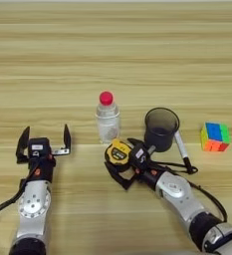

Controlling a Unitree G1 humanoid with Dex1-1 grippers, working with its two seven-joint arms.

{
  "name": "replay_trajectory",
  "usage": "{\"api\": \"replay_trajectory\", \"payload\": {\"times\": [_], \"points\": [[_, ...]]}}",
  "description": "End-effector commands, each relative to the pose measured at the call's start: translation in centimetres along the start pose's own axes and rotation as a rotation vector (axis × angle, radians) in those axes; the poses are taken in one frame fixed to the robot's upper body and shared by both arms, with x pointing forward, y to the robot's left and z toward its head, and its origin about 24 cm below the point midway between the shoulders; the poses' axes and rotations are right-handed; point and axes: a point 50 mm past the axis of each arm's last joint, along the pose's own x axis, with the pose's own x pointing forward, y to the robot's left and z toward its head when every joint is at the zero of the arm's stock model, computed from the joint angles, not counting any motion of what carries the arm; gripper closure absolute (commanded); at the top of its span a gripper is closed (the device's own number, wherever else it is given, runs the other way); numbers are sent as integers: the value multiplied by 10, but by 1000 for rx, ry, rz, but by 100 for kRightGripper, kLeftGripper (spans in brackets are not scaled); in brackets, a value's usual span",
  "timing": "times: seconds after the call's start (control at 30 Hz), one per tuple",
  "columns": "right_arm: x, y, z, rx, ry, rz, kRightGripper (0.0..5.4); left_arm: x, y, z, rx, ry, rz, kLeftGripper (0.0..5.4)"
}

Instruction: Move the objects on the table

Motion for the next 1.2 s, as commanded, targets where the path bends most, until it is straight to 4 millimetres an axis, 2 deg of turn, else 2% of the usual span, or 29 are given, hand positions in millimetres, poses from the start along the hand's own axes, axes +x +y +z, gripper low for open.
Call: {"api": "replay_trajectory", "payload": {"times": [0.03,0.2,0.63,0.9,1.2], "points": [[18,32,10,98,-61,35,66,-1,2,0,7,0,7,0],[17,32,10,100,-60,38,120,-1,2,0,7,0,6,0],[16,32,14,85,-92,33,123,-1,2,-1,7,1,8,0],[9,28,41,36,-242,3,124,-2,2,-1,7,2,9,0],[-14,16,84,-8,-350,-74,125,-1,2,-1,6,1,11,0]]}}
